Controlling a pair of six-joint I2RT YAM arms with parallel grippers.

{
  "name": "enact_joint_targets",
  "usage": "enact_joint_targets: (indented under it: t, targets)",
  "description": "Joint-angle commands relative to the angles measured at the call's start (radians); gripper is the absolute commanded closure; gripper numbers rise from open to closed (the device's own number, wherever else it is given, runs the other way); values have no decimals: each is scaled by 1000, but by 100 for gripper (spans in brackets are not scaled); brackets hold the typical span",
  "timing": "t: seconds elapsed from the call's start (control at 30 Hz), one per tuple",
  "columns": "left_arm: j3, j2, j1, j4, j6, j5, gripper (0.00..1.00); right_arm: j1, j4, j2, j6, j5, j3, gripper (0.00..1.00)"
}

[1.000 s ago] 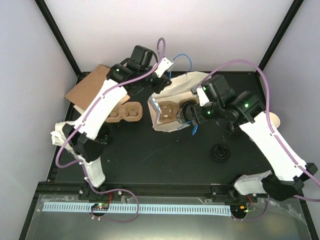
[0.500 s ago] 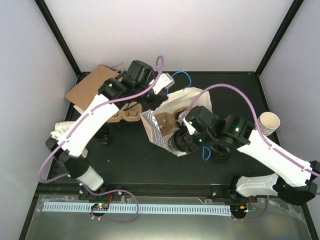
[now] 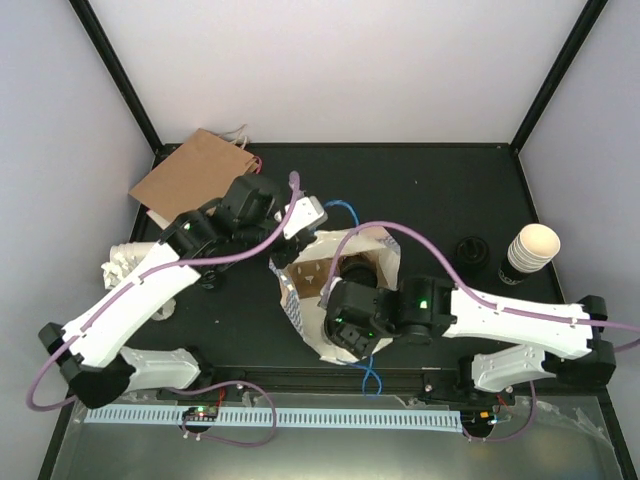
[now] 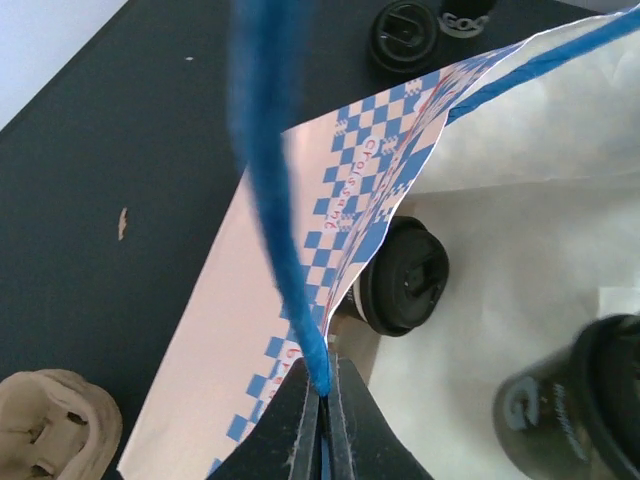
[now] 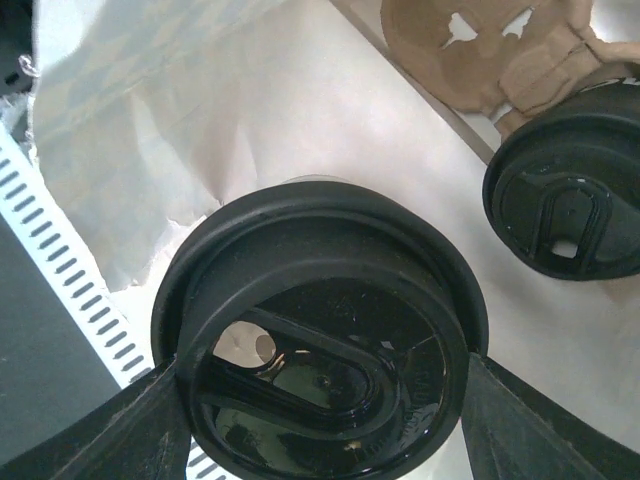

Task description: Pack the takeout coffee

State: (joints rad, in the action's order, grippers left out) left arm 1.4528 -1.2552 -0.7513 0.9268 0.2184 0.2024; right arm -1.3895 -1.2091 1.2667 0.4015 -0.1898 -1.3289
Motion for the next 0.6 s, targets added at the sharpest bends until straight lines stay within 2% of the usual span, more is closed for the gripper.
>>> enact_joint_targets:
  t: [0.0, 0.17, 0.23, 0.37, 0.57]
  targets:
    - [-73, 101, -44, -72, 38, -23, 98, -41, 1, 38, 15, -105, -31, 39]
    - [-133, 163, -71, -90, 35, -5, 98, -46, 69, 18, -11, -186, -44, 40]
    - [-147, 181, -75, -95, 40, 5, 98, -47, 146, -3, -37, -199, -26, 44]
    - [-155, 185, -79, -95, 48, 18, 98, -48, 295, -35, -82, -218, 38, 45]
    - [-143, 183, -96, -95, 38, 45, 98, -48, 374, 21, -153, -274, 71, 44]
